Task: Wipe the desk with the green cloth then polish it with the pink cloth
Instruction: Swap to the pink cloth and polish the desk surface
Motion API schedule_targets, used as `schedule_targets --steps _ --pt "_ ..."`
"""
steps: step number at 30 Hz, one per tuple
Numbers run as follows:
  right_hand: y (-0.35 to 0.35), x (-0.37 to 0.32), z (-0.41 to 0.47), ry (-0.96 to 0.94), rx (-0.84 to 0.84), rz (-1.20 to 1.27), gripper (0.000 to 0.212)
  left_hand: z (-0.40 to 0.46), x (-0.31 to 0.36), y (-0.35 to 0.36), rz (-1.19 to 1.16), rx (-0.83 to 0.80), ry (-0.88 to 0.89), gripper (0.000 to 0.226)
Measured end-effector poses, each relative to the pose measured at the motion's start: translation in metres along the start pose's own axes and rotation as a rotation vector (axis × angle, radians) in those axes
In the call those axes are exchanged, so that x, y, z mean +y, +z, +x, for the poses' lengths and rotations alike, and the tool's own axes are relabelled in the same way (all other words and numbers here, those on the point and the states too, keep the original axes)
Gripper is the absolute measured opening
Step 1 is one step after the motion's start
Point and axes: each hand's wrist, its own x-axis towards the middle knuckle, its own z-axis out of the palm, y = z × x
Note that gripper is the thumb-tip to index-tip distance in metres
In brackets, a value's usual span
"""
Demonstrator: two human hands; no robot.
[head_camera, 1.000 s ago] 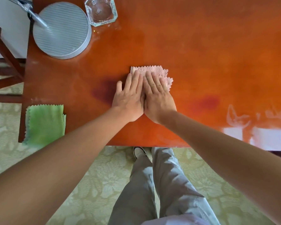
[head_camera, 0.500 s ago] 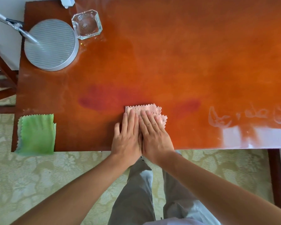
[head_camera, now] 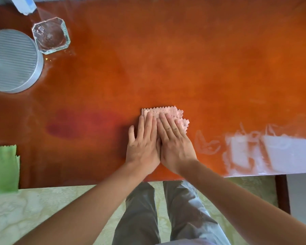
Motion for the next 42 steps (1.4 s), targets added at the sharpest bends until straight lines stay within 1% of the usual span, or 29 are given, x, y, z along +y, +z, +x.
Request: schedule_targets --steps 6,10,15,18,22,25,30,35,39,42 --pt "-0.024 0.032 0.075 0.012 -0.01 -0.034 0.064 0.074 -0.013 -0.03 0.049 0.066 -0.031 0.066" --pt "-0.031 0.037 0.101 0.048 -0.02 -0.048 0.064 0.099 -0.023 -0.042 0.051 0.093 -0.035 0.066" --pt "-0.021 0.017 0.082 0.12 -0.048 -0.052 0.061 0.081 -0.026 -0.038 0.081 0.061 -0.006 0.067" --pt "-0.006 -0.002 0.052 0.101 -0.076 -0.071 0.062 0.044 -0.028 -0.021 0.078 0.029 0.001 0.068" --pt "0.014 -0.032 0.004 0.081 -0.064 -0.006 0.063 -0.013 -0.025 0.004 0.045 -0.004 -0.008 0.07" --pt "0.021 -0.044 -0.015 0.095 -0.065 0.013 0.062 -0.03 -0.023 0.011 0.039 -0.028 0.001 0.073" --pt "0.017 -0.047 -0.013 0.132 -0.059 0.022 0.063 -0.027 -0.026 0.009 0.053 -0.03 0.037 0.074" --pt "0.014 -0.046 -0.006 0.145 -0.064 0.043 0.065 -0.017 -0.03 0.005 0.07 -0.044 0.074 0.07" --pt "0.001 -0.03 0.029 0.165 -0.071 0.04 0.067 0.019 -0.037 -0.009 0.096 -0.012 0.068 0.07" --pt "-0.014 -0.011 0.068 0.139 -0.077 0.038 0.068 0.058 -0.041 -0.026 0.099 -0.004 0.038 0.069"
